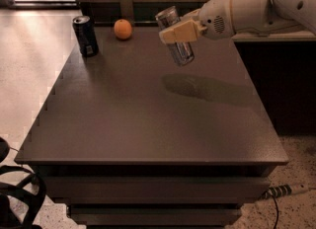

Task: Place redbull can upright

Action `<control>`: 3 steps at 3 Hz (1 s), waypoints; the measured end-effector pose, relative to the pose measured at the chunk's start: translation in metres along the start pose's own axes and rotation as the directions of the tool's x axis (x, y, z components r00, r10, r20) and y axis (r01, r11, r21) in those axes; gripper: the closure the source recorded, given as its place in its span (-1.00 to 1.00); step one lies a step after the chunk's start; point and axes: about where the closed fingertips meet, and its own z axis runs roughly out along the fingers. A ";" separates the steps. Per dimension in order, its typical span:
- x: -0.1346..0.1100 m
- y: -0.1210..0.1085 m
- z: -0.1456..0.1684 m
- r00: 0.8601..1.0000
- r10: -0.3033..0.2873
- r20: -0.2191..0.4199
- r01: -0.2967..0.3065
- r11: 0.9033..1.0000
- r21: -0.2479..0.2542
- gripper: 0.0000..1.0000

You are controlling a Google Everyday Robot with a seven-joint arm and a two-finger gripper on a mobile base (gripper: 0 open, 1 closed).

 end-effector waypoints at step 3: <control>-0.012 0.021 0.024 0.992 0.122 0.028 -0.123 0.990 0.070 1.00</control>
Offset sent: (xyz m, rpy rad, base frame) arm -0.0067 0.0367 0.0022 0.0564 0.0979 -0.1398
